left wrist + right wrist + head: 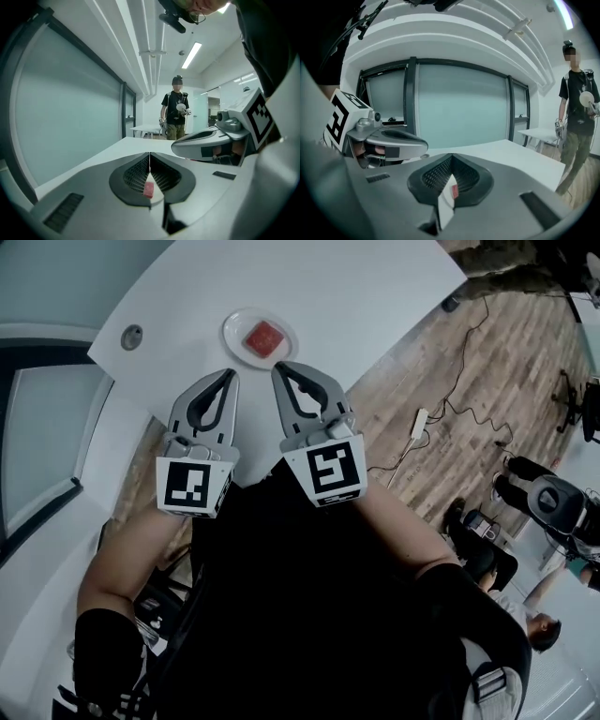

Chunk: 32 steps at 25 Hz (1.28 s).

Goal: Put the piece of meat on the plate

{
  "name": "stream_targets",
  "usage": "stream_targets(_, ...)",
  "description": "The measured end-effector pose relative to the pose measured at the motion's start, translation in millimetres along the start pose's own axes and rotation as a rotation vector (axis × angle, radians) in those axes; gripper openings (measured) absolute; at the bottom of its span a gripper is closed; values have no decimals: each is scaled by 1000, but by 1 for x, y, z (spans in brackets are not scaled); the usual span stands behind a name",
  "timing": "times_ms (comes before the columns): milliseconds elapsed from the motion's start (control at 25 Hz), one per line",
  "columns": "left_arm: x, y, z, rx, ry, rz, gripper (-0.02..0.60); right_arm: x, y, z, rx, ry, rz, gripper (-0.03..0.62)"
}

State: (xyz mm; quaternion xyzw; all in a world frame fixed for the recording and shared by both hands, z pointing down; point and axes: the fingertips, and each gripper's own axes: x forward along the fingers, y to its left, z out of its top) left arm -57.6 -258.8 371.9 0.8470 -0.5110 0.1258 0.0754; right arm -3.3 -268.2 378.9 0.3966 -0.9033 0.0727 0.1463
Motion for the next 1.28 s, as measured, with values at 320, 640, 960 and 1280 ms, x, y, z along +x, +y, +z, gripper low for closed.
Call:
stream_targets(320, -38, -9, 49, -40, -157, 41, 4, -45, 11, 52, -22, -191, -113, 3)
stream_targets(640, -126, -11, 66, 10, -298, 37, 3, -92, 76, 80, -11, -286, -230, 3)
stream_targets(960, -177, -23, 42, -27, -290, -32, 3, -129, 138, 74, -36, -299, -285, 3)
stream_targets(1280, -216, -28, 40, -31, -312, -25, 3, -150, 166, 82, -73, -347, -310, 3)
